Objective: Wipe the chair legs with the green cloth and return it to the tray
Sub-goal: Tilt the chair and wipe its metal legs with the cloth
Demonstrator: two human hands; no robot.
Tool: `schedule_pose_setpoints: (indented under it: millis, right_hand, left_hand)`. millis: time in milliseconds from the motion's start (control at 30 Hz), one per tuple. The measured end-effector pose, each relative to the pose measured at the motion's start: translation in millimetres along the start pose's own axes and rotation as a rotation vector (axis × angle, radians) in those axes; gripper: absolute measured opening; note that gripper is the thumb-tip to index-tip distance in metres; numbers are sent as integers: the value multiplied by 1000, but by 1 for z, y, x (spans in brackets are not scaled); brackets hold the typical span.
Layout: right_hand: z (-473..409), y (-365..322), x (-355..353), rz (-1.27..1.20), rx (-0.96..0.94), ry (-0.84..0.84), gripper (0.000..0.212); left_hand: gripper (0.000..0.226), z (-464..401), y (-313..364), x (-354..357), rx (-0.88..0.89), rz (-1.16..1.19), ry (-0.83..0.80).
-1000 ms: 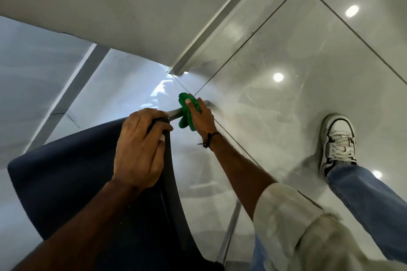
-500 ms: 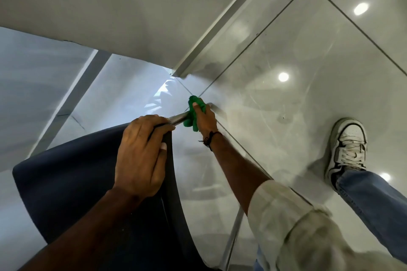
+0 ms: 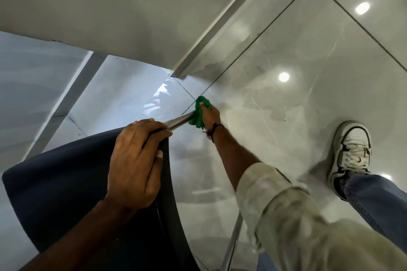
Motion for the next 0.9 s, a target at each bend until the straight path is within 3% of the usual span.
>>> schedule_pose_setpoints:
  millis: [233,333,567,667,767,900]
  right_hand:
    - [28,18,2,36,-56,-83,12]
    - [39,32,7,49,-100,-143,19]
    - [-30,10,1,-7,-14,23,37]
    - [-44,13,-3,32,19,50,35]
    - [-24,12,-4,19,-1,-7,22]
    - [44,8,5,8,-82,-108,41]
  left_hand:
    - [41,-2,3,-4,-13,-17,-24]
    - [42,-1,3,-4,-18,-20,-28]
    - [41,0,-2,-1,0,4,20]
    - [41,-1,-3,0,0,4,25]
    - [41,-1,-2,-1,-10,4,24]
    - [40,-1,2,-5,-6,-8,12]
Point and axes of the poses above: each hand's wrist, its own z-axis away from the middle knuckle, its own x-axis out of the palm, y = z × x, the point moved 5 cm from there along -z, towards the middle knuckle, and after that the axes turned 1 degree about y, right-handed, at the moved point
